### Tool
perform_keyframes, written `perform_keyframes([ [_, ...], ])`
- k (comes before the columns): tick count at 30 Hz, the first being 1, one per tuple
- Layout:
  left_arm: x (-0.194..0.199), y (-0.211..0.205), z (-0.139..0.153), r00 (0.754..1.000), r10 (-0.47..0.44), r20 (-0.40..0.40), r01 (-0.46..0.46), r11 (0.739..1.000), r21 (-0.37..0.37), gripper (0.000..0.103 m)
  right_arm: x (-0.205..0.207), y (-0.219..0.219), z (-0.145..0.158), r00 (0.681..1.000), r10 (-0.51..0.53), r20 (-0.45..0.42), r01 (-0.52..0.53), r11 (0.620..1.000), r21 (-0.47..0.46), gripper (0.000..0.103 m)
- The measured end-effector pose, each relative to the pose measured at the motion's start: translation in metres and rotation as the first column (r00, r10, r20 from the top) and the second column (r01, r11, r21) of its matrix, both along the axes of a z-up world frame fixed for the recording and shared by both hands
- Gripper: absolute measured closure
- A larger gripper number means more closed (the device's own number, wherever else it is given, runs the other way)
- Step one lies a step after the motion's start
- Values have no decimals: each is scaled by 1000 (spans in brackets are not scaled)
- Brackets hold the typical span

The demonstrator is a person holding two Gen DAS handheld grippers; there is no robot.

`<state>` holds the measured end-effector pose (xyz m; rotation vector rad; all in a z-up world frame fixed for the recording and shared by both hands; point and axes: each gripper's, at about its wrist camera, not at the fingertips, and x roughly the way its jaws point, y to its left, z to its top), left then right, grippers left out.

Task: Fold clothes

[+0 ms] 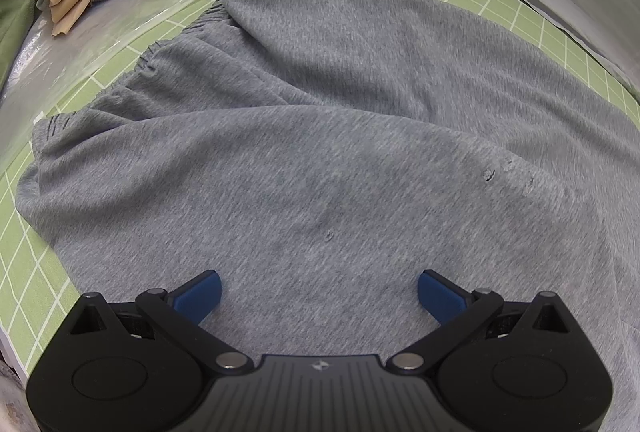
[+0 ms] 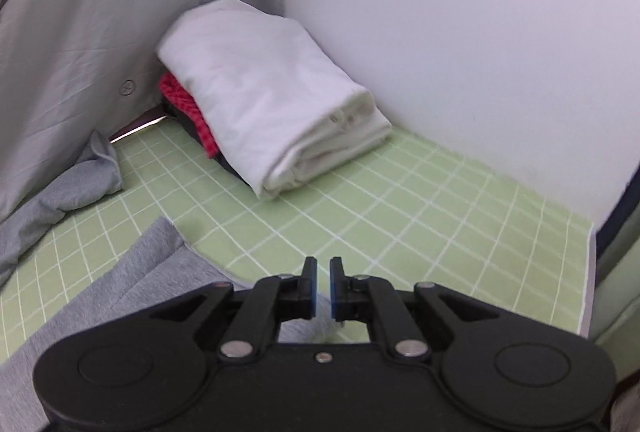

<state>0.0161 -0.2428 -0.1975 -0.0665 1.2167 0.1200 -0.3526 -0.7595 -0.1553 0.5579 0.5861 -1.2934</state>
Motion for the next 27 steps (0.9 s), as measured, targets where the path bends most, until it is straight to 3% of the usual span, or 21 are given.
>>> perform_keyframes([
  [1,0,0,0,1000,1,1,-1,1000,0,0,-12,-3,-5,997,-45,57,42,998,46,81],
  [2,-1,0,0,1000,2,1,-2,1000,0,0,-22,-5,-10,991,-86,107,77,993,92,68],
  [3,-1,0,0,1000,3,0,-3,1000,0,0,-28,-5,-16,985,-109,138,91,987,130,64],
  [10,1,1,0,1000,6,-11,-6,1000,-2,0,-24,7,-50,969,-148,200,96,964,248,54],
  [13,2,1,0,1000,8,-16,-8,1000,-3,0,-14,5,-53,981,-109,162,68,968,239,52],
  [16,2,2,1,1000,7,-17,-7,1000,-3,0,-4,1,-54,996,-47,80,29,977,211,75],
  [17,2,1,1,1000,6,-17,-7,1000,-3,0,-2,0,-54,999,-21,44,11,979,205,96],
  [18,2,1,1,1000,4,-18,-4,1000,-4,0,-1,-1,-54,1000,4,12,-6,980,197,102],
  [20,2,2,1,1000,-14,-27,14,1000,-7,0,-6,-2,-52,999,33,-38,-26,985,168,102],
  [23,0,8,2,999,-35,-41,34,999,-25,0,-25,-7,-48,990,-11,-141,28,993,117,102],
  [27,-15,32,15,1000,3,5,-3,997,-78,0,-61,-11,-48,990,-103,-95,117,981,156,101],
])
